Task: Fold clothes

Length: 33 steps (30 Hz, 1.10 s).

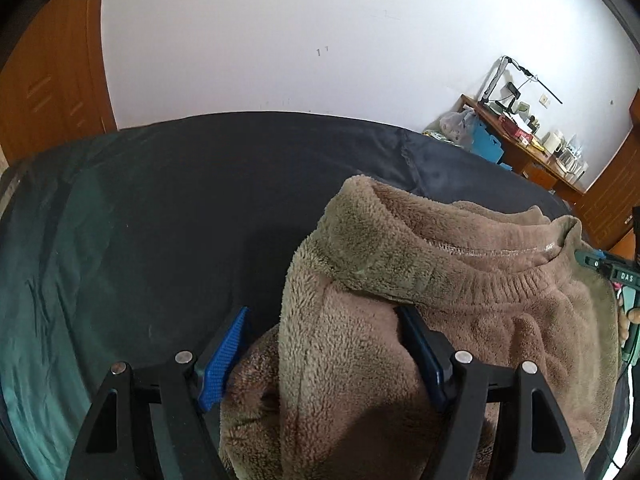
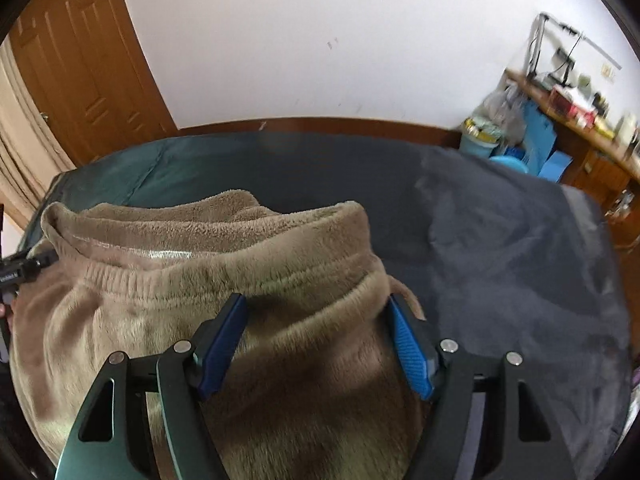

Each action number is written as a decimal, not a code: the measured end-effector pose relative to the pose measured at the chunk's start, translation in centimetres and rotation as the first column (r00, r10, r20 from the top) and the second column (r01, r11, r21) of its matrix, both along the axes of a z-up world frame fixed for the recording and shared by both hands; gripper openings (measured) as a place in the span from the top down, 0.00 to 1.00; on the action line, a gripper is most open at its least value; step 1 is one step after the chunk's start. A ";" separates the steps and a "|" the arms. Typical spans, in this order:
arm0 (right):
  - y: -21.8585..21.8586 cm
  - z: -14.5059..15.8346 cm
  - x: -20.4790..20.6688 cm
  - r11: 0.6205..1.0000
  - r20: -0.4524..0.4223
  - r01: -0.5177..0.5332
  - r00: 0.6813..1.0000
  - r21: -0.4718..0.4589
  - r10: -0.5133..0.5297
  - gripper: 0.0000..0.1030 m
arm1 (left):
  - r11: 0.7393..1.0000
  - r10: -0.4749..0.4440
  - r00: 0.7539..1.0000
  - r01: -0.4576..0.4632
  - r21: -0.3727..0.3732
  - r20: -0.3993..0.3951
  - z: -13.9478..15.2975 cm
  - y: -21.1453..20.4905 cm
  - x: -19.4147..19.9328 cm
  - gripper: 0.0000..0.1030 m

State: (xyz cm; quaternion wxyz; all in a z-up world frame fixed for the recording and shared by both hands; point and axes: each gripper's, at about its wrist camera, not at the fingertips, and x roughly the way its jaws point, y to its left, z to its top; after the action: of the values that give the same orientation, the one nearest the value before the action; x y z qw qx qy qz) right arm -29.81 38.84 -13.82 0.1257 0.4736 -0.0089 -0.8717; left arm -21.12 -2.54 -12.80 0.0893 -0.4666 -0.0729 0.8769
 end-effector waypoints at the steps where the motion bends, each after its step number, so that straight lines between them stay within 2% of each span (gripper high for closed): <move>1: -0.1 0.0 -0.2 1.000 0.001 -0.001 1.000 0.001 0.001 0.40 | 1.000 -0.001 1.000 0.001 -0.004 -0.007 -0.1 0.2 0.0 0.26; 2: -0.1 0.3 0.0 1.000 -0.017 0.003 1.000 0.000 -0.003 0.49 | 1.000 -0.001 1.000 0.000 -0.003 -0.013 0.0 0.1 0.1 0.26; 3: -0.1 0.6 0.2 1.000 -0.034 0.008 0.999 -0.001 -0.008 0.64 | 1.000 -0.007 1.000 0.007 0.007 -0.019 0.1 0.3 0.2 0.35; 4: -0.1 0.9 0.4 1.000 -0.051 0.012 0.999 -0.001 -0.012 0.75 | 1.000 -0.012 1.000 0.013 0.017 -0.025 0.1 0.4 0.2 0.43; 5: -0.2 1.2 0.6 1.000 -0.068 0.016 0.998 -0.002 -0.016 0.80 | 1.000 -0.007 0.999 0.008 0.026 -0.037 0.4 0.3 0.3 0.54; 6: -0.2 1.5 0.8 1.000 -0.085 0.020 0.996 -0.003 -0.020 0.85 | 0.999 -0.001 0.999 0.002 0.035 -0.050 0.7 0.2 0.3 0.60; 10: 0.0 3.5 1.5 0.998 -0.176 0.057 0.982 -0.032 -0.061 0.90 | 0.996 0.067 0.991 -0.059 0.064 -0.117 2.1 -1.0 0.9 0.80; 13: 0.0 5.0 1.1 0.994 -0.243 0.108 0.964 -0.031 -0.112 0.91 | 0.995 0.095 0.986 -0.088 0.057 -0.140 2.4 -1.5 1.0 0.82; 16: -0.5 4.0 -0.2 0.990 -0.214 0.137 0.967 -0.029 -0.140 0.91 | 0.995 0.104 0.985 -0.101 0.028 -0.137 2.0 -1.3 0.7 0.81; 18: -1.0 2.5 -1.3 0.989 -0.174 0.150 0.974 0.006 -0.147 0.90 | 0.994 0.104 0.987 -0.105 -0.002 -0.123 1.5 -0.9 0.3 0.81; 21: -1.1 0.1 -2.8 0.981 -0.114 0.189 0.977 0.046 -0.182 0.90 | 0.993 0.117 0.987 -0.118 -0.002 -0.110 1.1 -1.0 0.0 0.81; 23: -0.6 -0.4 -3.0 0.975 -0.096 0.213 0.974 0.057 -0.207 0.75 | 0.991 0.128 0.987 -0.131 -0.019 -0.096 0.8 -0.7 -0.2 0.81; 25: -0.1 -0.5 -2.9 0.970 -0.085 0.236 0.969 0.063 -0.231 0.46 | 0.990 0.135 0.988 -0.137 -0.030 -0.080 0.5 -0.8 -0.2 0.81; 27: 0.5 -0.3 -2.6 0.965 -0.084 0.257 0.964 0.058 -0.251 0.29 | 0.989 0.137 0.987 -0.141 -0.045 -0.084 0.6 -0.8 0.1 0.81; 30: 1.4 1.3 -0.8 0.962 -0.125 0.273 0.955 0.004 -0.270 0.28 | 0.986 0.139 0.986 -0.147 -0.078 -0.096 0.9 -0.6 0.5 0.81; 33: 1.5 3.5 3.2 0.966 -0.195 0.255 0.946 -0.053 -0.260 0.28 | 0.983 0.142 0.983 -0.153 -0.097 -0.115 1.6 -0.6 0.8 0.81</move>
State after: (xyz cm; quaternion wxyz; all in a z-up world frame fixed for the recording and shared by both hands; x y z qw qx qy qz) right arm -26.62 40.30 -10.28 0.0176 0.3763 -0.0697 -0.9237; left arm -20.34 -3.13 -11.16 0.0031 -0.4161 -0.0561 0.9076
